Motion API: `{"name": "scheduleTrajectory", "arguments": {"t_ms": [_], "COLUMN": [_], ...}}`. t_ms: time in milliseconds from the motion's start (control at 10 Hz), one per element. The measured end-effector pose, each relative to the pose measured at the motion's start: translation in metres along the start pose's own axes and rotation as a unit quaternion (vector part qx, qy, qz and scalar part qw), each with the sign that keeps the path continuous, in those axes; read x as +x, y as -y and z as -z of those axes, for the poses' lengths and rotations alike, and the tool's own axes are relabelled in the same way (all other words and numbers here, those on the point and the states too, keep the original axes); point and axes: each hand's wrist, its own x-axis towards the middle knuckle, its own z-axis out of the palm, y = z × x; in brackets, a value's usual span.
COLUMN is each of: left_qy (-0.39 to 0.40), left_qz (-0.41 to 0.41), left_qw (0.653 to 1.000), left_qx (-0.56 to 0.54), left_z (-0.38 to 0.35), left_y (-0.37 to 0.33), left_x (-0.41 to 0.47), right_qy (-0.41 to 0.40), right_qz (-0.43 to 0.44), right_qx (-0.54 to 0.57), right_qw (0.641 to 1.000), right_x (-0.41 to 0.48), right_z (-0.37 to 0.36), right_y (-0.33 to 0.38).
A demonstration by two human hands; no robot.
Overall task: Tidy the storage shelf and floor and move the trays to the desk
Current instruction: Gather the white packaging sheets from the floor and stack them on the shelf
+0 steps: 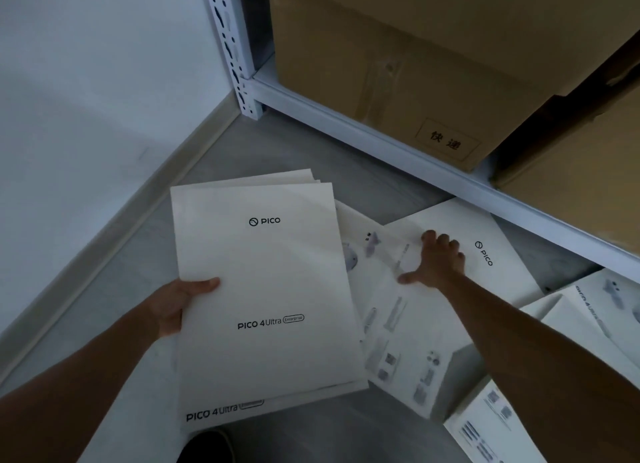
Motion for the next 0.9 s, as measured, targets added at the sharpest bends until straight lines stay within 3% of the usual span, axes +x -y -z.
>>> {"name": "scheduleTrajectory", "arguments": {"t_ms": [100,200,300,500,600,800,900], "left_qy": [0.014,0.040,0.031,0.018,0.006,0.017,0.007], "left_qz": [0.026,0.049,0.055,0.007,-0.015,-0.011,-0.056], "left_qw": [1.000,0.998,0.997,0.996,0.997,0.999,0.998], "left_qx": [-0.007,-0.007,-0.035,-0.082,-0.080,-0.040,-0.010], "left_z": [-0.011,-0.027,-0.050,-0.084,-0.084,-0.090,-0.091], "left_y": [0.007,0.009,0.011,0.013,0.012,0.008,0.003], "left_x": [-0.002,-0.005,-0.009,-0.011,-0.010,-0.008,-0.005], "right_qy": [0.067,0.114,0.175,0.225,0.233,0.218,0.067], "right_qz": [0.006,0.035,0.041,-0.044,-0.114,-0.149,-0.276], "right_qx": [0.094,0.267,0.517,0.680,0.711,0.710,0.630], "right_qw": [0.993,0.956,0.837,0.696,0.653,0.653,0.723], "right_x": [-0.008,-0.023,-0.052,-0.100,-0.110,-0.110,-0.107], "right_z": [0.005,0.023,0.039,0.016,-0.001,-0.014,-0.023], "right_y": [-0.013,-0.032,-0.036,0.000,0.003,-0.003,-0.033]}}
